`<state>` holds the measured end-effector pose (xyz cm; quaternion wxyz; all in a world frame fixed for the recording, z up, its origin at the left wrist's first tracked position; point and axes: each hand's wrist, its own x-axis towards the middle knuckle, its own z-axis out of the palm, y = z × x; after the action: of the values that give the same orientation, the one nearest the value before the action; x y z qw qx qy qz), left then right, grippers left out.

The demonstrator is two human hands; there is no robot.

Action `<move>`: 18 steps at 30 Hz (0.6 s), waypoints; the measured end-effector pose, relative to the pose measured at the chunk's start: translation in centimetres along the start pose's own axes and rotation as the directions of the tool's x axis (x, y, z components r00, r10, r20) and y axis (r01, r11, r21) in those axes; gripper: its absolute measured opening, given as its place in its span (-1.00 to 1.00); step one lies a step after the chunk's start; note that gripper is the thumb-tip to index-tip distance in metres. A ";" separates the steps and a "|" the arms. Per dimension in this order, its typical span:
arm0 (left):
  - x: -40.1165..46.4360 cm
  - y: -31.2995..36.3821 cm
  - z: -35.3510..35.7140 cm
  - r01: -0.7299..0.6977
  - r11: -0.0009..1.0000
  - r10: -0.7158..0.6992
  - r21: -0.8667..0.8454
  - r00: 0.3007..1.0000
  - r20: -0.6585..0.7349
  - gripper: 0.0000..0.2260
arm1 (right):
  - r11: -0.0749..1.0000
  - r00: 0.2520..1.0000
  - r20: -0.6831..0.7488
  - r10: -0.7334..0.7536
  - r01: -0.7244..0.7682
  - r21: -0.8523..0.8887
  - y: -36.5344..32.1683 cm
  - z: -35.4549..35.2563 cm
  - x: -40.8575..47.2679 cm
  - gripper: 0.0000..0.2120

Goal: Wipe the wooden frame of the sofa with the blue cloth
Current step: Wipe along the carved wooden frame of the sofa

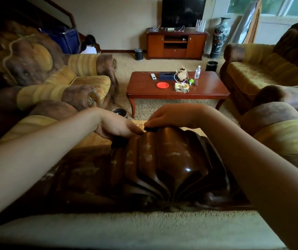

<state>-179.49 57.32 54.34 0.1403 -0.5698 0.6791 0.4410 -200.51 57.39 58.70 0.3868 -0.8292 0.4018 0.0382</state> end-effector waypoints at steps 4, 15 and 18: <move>-2.8 1.6 0.5 -0.051 0.998 0.049 -0.025 0.995 -0.089 -0.92 | 0.978 1.000 0.013 0.008 -0.005 -0.207 -3.8 0.2 1.0 -0.42; -7.4 2.0 4.6 -0.223 0.972 0.157 -0.079 0.857 -0.490 -0.83 | 0.900 0.934 -0.115 -0.339 0.286 -0.329 -3.6 0.9 -1.8 -0.70; -8.1 3.6 7.2 -0.516 0.773 0.109 -0.369 0.682 -0.724 -0.86 | 0.931 0.886 -0.288 -0.364 0.346 -0.113 -3.1 0.9 -2.1 -0.78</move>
<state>-182.48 67.86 57.40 -0.3615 -0.5718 0.6182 0.4002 -199.53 60.51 60.75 0.2966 -0.8954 0.2965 -0.1494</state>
